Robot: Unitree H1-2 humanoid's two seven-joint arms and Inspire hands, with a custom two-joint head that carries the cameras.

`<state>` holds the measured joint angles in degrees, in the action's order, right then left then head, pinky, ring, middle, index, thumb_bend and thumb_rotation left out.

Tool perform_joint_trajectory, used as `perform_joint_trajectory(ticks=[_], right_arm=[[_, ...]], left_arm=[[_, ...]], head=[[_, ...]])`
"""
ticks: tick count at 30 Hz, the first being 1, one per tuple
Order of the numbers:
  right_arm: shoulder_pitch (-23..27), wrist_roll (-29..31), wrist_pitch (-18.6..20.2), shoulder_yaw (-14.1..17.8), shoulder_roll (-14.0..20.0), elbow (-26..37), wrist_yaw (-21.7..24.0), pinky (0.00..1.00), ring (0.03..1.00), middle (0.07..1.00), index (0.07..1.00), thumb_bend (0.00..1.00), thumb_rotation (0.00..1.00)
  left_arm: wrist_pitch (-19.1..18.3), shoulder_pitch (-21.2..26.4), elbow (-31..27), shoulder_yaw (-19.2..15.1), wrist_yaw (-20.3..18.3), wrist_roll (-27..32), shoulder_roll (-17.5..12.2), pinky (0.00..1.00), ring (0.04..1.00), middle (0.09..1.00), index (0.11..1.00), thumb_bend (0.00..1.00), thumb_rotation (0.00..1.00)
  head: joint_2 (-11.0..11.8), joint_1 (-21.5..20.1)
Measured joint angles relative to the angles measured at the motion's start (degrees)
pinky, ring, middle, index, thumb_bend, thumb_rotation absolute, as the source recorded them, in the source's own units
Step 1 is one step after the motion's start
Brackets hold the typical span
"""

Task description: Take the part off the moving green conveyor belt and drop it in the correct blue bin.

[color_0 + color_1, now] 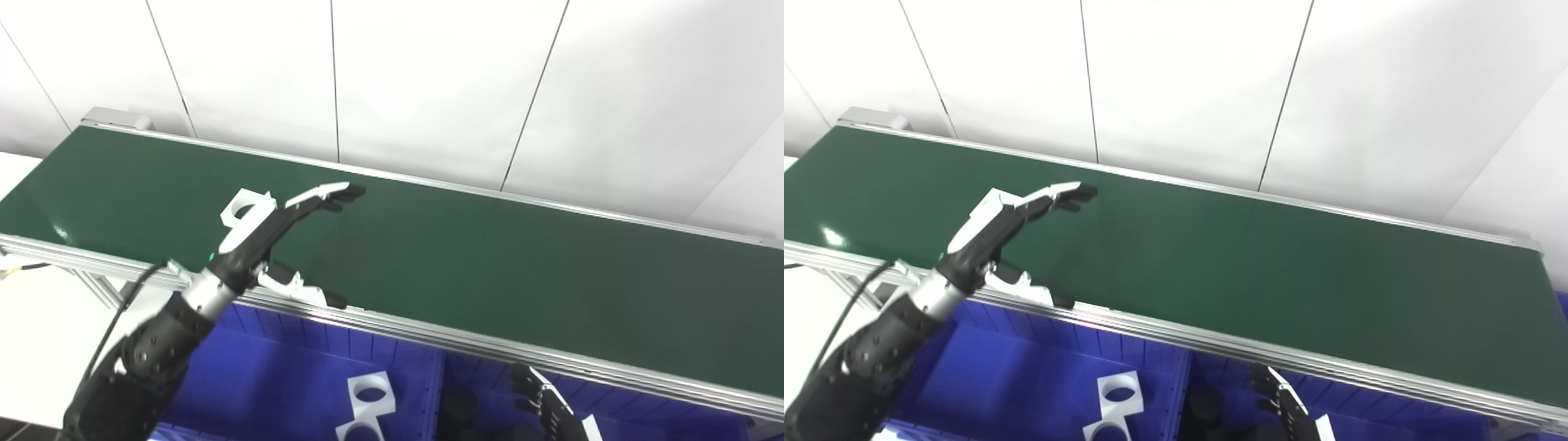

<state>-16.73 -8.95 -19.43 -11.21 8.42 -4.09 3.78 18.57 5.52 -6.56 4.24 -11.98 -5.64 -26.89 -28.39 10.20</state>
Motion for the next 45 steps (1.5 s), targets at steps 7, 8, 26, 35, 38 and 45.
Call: perform_joint_trajectory(ticks=[7,8,26,35,38,45], right_arm=[[0.64,0.30,-1.12,0.01,0.13,-1.03,0.53,0.75,0.818,0.826,0.855,0.80,0.19],[0.78,0.28,-1.23,0.01,0.14,-1.04,0.55,0.76,0.821,0.826,0.858,0.80,0.19],[1.30,1.30,-3.26,0.25,0.69,-2.37,1.08,0.74,0.802,0.807,0.851,0.82,0.21],[1.10,2.92,-3.81,0.46,1.13,-2.27,2.09,0.74,0.801,0.806,0.849,0.82,0.19],[0.91,3.51,-3.81,0.54,1.17,-2.10,2.56,0.73,0.797,0.804,0.844,0.82,0.19],[0.92,3.86,-3.99,0.59,1.33,-2.10,2.94,0.73,0.796,0.803,0.843,0.81,0.20]], left_arm=[[-1.92,6.48,8.12,-0.84,-3.36,-3.16,-4.04,0.84,0.872,0.890,0.876,0.81,0.27],[-1.94,7.37,9.84,-0.84,-3.85,-3.27,-4.25,0.84,0.876,0.892,0.878,0.81,0.27],[-2.90,17.78,26.49,3.53,-6.53,-16.51,-6.32,0.83,0.895,0.912,0.889,0.88,0.23],[-2.58,21.62,33.65,9.03,-4.04,-27.06,-6.28,0.90,0.929,0.917,0.903,0.93,0.22],[-2.11,22.12,35.30,10.42,-2.83,-29.00,-6.26,0.90,0.936,0.923,0.900,0.95,0.18],[-1.80,23.21,38.03,14.32,-1.96,-33.43,-6.20,0.93,0.940,0.932,0.906,0.95,0.15]], head=[[0.35,-0.09],[0.44,-0.09],[-0.44,-0.09],[-1.32,0.09],[-1.49,0.18],[-1.93,0.09]])
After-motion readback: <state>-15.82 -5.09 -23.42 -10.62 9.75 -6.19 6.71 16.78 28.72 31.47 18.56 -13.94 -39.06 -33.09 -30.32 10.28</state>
